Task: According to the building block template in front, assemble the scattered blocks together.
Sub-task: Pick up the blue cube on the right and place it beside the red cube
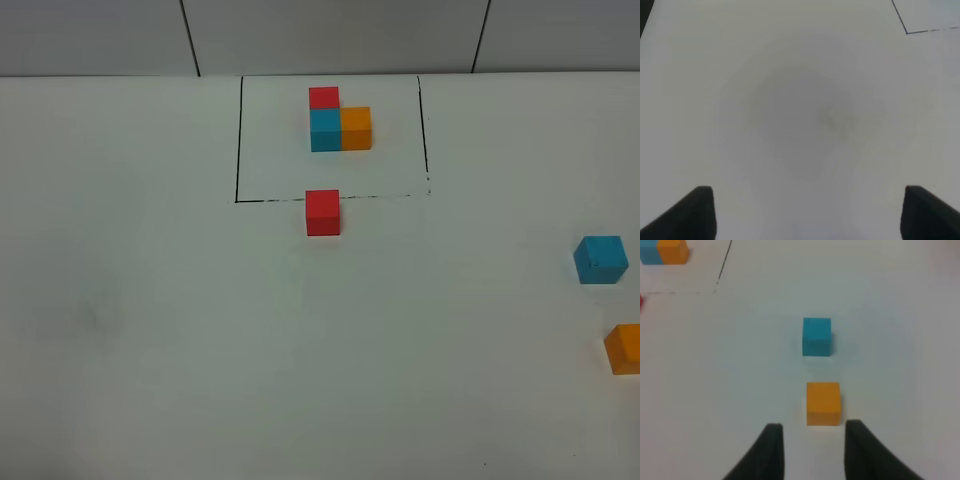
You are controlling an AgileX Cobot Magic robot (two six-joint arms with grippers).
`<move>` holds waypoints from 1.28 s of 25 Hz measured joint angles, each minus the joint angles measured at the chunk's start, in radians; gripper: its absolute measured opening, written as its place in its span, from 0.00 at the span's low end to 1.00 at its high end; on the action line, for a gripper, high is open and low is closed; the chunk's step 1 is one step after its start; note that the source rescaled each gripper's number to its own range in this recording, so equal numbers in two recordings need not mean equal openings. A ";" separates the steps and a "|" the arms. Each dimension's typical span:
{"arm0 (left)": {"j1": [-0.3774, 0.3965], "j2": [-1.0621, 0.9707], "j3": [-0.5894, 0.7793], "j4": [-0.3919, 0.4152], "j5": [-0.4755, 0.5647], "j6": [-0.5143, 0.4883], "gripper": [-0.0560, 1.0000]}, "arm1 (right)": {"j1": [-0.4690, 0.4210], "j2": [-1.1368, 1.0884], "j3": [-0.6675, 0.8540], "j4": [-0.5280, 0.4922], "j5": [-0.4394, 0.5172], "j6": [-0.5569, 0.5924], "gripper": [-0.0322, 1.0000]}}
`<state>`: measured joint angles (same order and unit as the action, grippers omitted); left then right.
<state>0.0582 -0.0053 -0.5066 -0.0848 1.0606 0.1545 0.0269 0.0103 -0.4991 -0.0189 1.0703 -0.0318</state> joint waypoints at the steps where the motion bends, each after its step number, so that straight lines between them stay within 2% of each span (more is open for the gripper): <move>1: 0.000 0.000 0.000 0.000 0.000 0.000 0.73 | 0.000 0.000 0.000 0.000 0.000 0.000 0.03; 12: 0.000 0.000 0.000 0.000 0.000 0.000 0.73 | 0.000 0.000 0.000 0.027 0.000 0.012 0.03; 15: 0.000 0.000 0.000 0.000 0.000 0.000 0.73 | 0.000 0.014 -0.001 0.038 -0.001 0.032 0.09; 18: 0.000 0.000 0.000 0.000 0.000 0.000 0.73 | 0.000 0.102 -0.011 0.065 -0.011 0.032 0.27; 23: 0.000 0.000 0.000 0.000 0.000 0.000 0.73 | 0.000 0.414 -0.042 0.046 -0.103 0.032 0.83; 24: 0.000 0.000 0.000 0.000 0.000 0.000 0.73 | 0.000 0.499 -0.056 0.031 -0.133 0.032 0.90; 27: 0.000 0.000 0.000 0.000 0.000 0.000 0.73 | 0.000 0.763 -0.118 -0.017 -0.213 0.032 0.98; 32: 0.000 0.000 0.000 0.000 0.000 0.000 0.73 | 0.000 1.177 -0.295 -0.030 -0.254 0.009 1.00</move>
<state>0.0582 -0.0053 -0.5066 -0.0848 1.0610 0.1545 0.0269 1.1873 -0.7945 -0.0491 0.8163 -0.0232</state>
